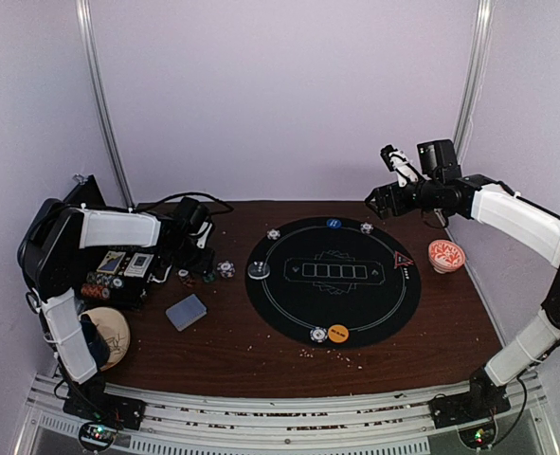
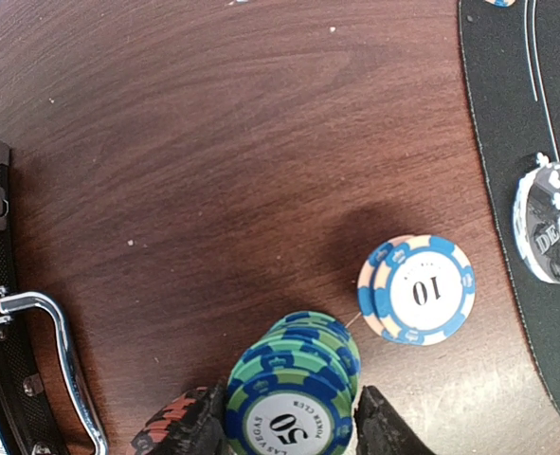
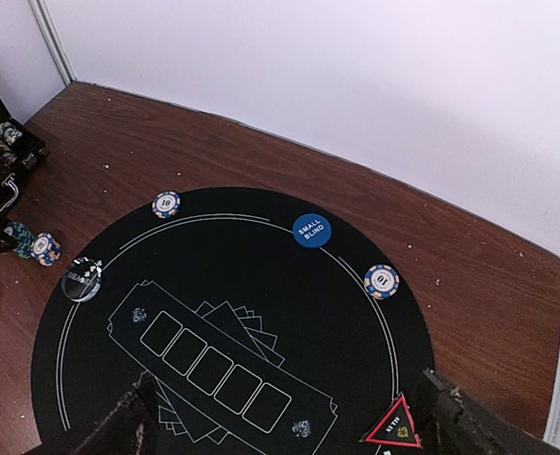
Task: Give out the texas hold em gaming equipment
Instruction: Pick up the pile of poker chips from the pile of poker chips, then place the poker chips pile on the poker table mat.
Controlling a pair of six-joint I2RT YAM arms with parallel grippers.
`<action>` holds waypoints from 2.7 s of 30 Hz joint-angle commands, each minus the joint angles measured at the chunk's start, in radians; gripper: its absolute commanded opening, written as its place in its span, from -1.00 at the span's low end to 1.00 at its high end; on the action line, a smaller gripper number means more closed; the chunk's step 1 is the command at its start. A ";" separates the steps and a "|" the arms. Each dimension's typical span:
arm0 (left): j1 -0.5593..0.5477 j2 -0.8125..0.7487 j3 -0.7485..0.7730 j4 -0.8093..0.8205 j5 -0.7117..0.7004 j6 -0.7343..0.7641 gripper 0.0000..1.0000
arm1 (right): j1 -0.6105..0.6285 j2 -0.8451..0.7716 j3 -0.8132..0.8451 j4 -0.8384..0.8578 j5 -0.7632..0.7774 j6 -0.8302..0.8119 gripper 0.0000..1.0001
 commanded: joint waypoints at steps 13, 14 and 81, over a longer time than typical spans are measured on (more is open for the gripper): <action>0.008 0.022 0.028 0.022 0.004 0.004 0.01 | -0.005 -0.034 -0.010 0.008 -0.017 0.016 0.89; 0.007 0.023 0.027 0.023 0.004 0.004 0.01 | -0.004 -0.034 -0.010 0.009 -0.016 0.016 0.89; -0.462 0.650 0.875 -0.033 -0.024 -0.056 -0.44 | -0.087 -0.119 -0.074 0.117 0.072 0.085 0.90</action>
